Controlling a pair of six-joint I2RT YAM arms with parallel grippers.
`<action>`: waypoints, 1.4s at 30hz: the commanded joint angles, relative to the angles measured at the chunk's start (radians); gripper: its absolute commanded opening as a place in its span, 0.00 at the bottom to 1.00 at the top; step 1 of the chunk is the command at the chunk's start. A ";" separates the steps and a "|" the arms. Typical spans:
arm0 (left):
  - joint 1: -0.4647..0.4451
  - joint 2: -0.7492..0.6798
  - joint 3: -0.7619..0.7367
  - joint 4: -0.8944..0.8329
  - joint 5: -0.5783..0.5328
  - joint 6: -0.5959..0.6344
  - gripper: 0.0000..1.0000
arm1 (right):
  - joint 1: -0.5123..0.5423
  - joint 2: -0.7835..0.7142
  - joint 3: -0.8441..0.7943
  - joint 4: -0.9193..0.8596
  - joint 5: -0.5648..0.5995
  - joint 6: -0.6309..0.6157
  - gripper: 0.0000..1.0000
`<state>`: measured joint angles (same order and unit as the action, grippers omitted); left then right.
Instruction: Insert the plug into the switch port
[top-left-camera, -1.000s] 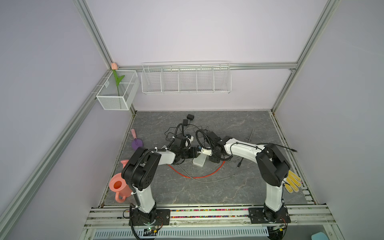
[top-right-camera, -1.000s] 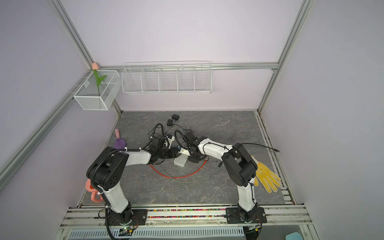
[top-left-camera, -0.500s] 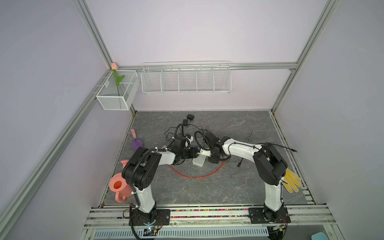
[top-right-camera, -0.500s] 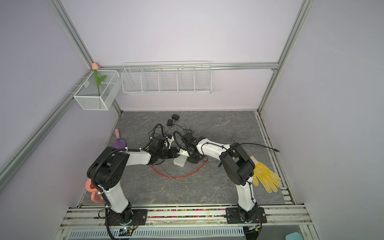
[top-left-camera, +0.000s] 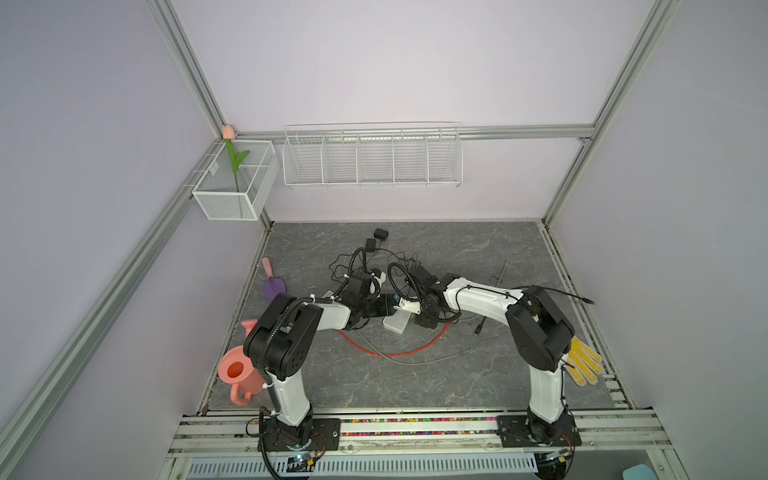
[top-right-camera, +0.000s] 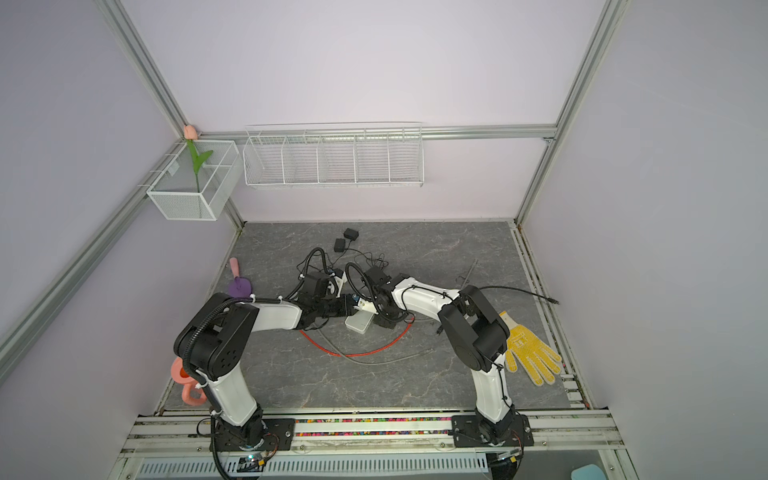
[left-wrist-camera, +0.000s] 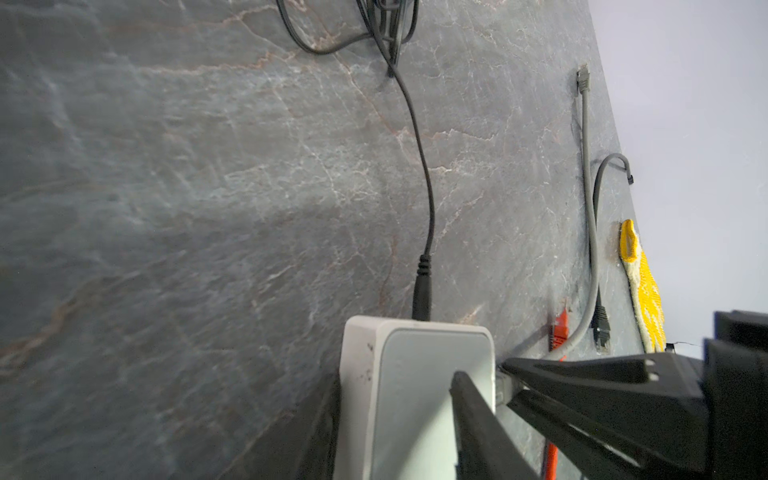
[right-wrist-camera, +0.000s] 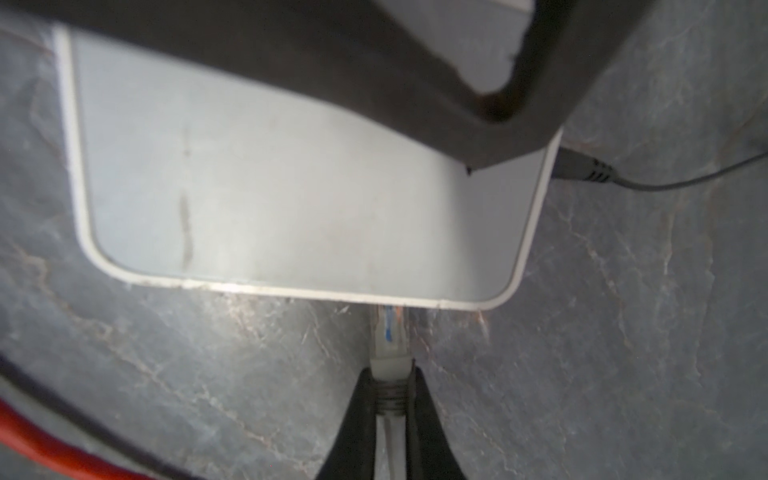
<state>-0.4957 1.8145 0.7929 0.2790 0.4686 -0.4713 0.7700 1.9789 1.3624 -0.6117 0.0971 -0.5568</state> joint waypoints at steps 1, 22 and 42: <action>-0.004 0.026 -0.013 -0.004 -0.012 -0.019 0.44 | 0.032 0.013 0.019 0.026 -0.057 0.004 0.07; -0.004 0.022 -0.017 -0.009 -0.023 -0.018 0.44 | 0.055 -0.022 -0.027 0.039 -0.045 0.014 0.07; -0.005 0.016 -0.025 -0.006 -0.017 -0.014 0.44 | 0.059 -0.031 -0.002 0.038 -0.019 0.016 0.07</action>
<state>-0.4881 1.8149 0.7860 0.2943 0.4595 -0.4778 0.8032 1.9633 1.3357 -0.6086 0.1085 -0.5247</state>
